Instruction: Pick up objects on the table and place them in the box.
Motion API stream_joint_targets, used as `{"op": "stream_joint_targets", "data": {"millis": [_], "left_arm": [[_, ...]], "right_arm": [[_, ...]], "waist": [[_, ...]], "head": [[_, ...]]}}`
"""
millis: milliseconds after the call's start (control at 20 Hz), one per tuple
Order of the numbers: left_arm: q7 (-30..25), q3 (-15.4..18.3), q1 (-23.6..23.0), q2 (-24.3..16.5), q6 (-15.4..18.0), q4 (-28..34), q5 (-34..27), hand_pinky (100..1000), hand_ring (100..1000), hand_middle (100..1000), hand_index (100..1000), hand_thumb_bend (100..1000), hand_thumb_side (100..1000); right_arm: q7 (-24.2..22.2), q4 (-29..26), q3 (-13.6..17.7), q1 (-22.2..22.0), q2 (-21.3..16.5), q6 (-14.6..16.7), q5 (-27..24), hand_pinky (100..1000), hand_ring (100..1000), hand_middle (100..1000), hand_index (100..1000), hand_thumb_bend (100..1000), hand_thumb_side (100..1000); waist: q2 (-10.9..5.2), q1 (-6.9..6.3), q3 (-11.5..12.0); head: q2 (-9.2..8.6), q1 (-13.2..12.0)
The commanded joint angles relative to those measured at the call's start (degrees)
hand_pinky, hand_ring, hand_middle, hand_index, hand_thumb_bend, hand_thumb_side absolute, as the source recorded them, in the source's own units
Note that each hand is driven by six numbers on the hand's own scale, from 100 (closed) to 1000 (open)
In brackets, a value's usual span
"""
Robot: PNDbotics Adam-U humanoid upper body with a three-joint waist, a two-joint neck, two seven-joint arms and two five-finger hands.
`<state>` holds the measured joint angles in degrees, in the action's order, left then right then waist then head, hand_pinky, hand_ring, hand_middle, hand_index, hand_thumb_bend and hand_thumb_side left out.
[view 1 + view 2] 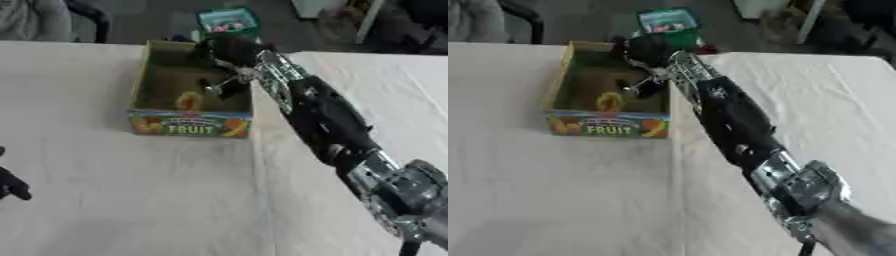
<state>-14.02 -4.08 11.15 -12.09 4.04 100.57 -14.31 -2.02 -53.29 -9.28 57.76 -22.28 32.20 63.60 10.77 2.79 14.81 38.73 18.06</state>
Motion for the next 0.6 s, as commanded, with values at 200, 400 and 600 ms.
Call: {"op": "stream_joint_targets", "data": {"millis": [200,400,600], "left_arm": [[0.81,1.05,-0.4,-0.72,0.33,0.73,0.35,465,494,452,792,102,741],[1.43,1.66,-1.04,-0.76,0.49,0.67,0.59,464,494,452,791,103,743],[2.07,2.13,-1.25,-0.66,0.55,0.56,0.74,463,494,451,791,101,751]], "right_arm": [[-3.48,-9.85,0.29,-1.92,-5.94,-2.19,-19.35,539,636,637,850,100,185],[-7.6,-18.12,1.94,-7.11,-9.44,-8.09,-37.72,473,593,590,810,100,222],[-10.12,-27.78,4.72,-14.36,-12.27,-14.8,-56.16,441,576,565,783,100,289]], "waist": [[-1.44,-0.66,-2.8],[-1.43,-0.88,-4.98],[-1.22,-0.99,-6.46]], "head": [[0.37,-1.92],[0.37,-3.3],[0.17,-4.21]]}}
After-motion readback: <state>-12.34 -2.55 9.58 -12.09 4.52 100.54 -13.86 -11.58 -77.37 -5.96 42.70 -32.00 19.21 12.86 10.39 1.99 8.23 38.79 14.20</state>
